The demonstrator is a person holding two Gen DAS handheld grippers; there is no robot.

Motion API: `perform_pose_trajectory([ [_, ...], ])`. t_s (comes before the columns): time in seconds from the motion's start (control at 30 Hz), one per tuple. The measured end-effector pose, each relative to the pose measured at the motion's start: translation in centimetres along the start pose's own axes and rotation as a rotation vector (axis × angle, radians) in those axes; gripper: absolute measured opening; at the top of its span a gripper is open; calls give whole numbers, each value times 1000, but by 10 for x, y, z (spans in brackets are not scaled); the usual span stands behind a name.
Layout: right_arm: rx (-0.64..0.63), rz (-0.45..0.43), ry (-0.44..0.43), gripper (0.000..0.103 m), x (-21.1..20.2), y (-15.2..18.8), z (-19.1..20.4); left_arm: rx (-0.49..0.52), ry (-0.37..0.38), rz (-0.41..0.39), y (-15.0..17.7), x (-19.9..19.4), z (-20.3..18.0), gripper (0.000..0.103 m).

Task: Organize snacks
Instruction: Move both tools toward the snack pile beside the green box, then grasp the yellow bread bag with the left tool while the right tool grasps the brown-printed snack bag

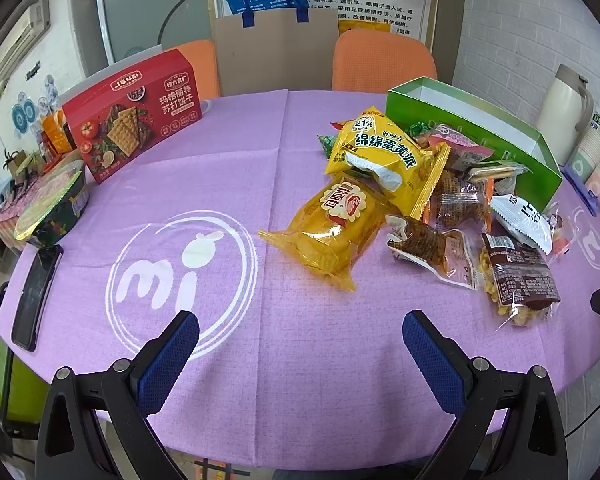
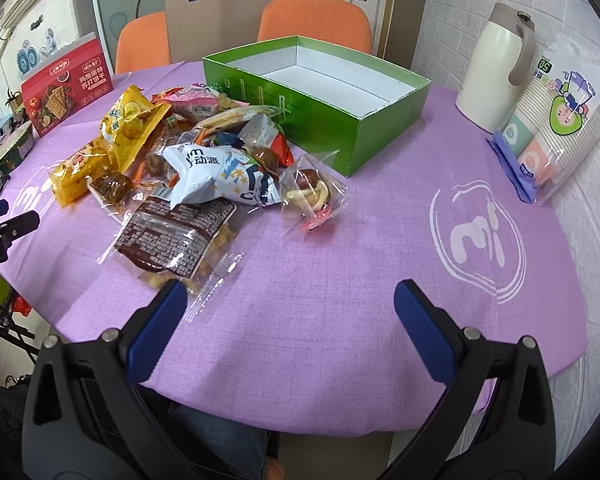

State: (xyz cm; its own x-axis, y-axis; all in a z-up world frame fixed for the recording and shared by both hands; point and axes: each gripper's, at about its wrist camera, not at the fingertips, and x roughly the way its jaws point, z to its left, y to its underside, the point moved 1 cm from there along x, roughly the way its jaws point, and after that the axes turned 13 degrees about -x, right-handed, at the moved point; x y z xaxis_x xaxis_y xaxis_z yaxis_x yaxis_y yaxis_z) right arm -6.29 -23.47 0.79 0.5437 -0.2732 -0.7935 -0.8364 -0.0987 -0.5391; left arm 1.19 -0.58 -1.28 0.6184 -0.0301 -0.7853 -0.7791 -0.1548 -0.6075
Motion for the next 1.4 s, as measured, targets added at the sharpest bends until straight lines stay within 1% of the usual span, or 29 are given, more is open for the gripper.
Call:
perform_pose_trajectory([
  [0.57, -9, 8, -2, 103, 3, 0, 4, 2, 7, 5, 1, 0, -3, 103],
  [0.83, -21, 14, -8, 103, 5, -1, 7, -4, 21, 4, -2, 2, 0, 103],
  [0.9, -34, 15, -10, 103, 6, -2, 9, -15, 38, 17, -4, 5, 3, 103],
  [0.97, -62, 11, -17, 103, 7, -2, 12, -28, 51, 47, -5, 10, 6, 103],
  [1.07, -107, 10, -59, 103, 12, -2, 22, -55, 73, 94, -4, 20, 15, 103],
  [1.17, -167, 20, -91, 103, 21, -2, 34, -71, 101, 105, -5, 23, 21, 103],
  [1.23, -218, 26, -111, 103, 30, -3, 44, -67, 125, 98, -9, 21, 21, 103],
  [1.27, -240, 29, -130, 103, 35, -4, 48, -60, 138, 94, -12, 20, 19, 103],
  [1.4, -285, 24, -187, 103, 51, -7, 57, -1, 206, 89, -19, 14, 3, 96],
])
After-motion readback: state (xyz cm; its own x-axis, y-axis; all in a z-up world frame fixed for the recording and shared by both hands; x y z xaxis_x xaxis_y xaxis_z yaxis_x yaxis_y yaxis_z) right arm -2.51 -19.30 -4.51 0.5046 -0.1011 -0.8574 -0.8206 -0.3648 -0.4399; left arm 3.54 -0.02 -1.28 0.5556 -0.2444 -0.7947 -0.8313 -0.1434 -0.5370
